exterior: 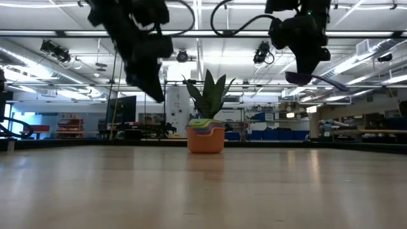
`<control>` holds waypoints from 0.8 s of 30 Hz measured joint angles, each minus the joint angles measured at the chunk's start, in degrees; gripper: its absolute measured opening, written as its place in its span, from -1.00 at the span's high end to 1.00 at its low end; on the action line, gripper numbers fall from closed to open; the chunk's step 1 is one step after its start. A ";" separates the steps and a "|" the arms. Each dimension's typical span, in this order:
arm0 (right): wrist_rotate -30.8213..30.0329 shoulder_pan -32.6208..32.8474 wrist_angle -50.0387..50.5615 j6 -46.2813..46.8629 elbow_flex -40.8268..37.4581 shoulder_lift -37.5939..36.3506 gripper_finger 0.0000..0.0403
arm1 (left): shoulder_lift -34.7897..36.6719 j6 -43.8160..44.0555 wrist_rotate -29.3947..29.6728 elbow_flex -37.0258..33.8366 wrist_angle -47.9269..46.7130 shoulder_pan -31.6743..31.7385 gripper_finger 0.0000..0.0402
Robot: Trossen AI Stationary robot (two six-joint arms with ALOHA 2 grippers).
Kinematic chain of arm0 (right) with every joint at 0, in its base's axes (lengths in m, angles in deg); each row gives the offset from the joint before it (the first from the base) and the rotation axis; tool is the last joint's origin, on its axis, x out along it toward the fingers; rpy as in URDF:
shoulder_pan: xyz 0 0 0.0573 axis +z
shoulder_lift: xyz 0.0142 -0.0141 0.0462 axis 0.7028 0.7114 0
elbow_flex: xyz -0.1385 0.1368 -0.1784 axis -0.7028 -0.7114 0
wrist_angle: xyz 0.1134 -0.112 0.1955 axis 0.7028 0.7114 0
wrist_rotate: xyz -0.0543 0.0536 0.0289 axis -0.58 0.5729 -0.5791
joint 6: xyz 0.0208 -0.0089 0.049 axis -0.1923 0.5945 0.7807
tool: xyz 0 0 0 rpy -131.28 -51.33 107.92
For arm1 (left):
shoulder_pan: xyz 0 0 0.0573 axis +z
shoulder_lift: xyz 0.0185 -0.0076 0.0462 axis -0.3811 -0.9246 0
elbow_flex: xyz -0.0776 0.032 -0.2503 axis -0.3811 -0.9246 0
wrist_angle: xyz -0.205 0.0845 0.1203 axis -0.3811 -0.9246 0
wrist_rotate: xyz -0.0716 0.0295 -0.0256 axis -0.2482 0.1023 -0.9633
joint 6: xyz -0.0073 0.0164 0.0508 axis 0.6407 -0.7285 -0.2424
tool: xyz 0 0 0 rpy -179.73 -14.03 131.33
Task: Nest measuring cups in basket
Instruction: Stack the dark blue measuring cup on top of the green measuring cup
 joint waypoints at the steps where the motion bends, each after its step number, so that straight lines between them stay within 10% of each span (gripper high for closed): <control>1: -1.30 0.00 1.47 0.01 1.55 0.87 0.95 | -0.48 -0.96 -0.02 -2.09 3.63 0.00 0.73; 11: -4.61 -0.01 7.08 -3.74 9.47 8.08 0.95 | -10.06 -4.67 -0.02 -8.65 19.40 -0.26 0.73; 24: -4.30 -0.35 7.58 -5.54 12.55 10.99 0.95 | -21.41 -13.60 -0.23 1.54 23.86 -0.09 0.73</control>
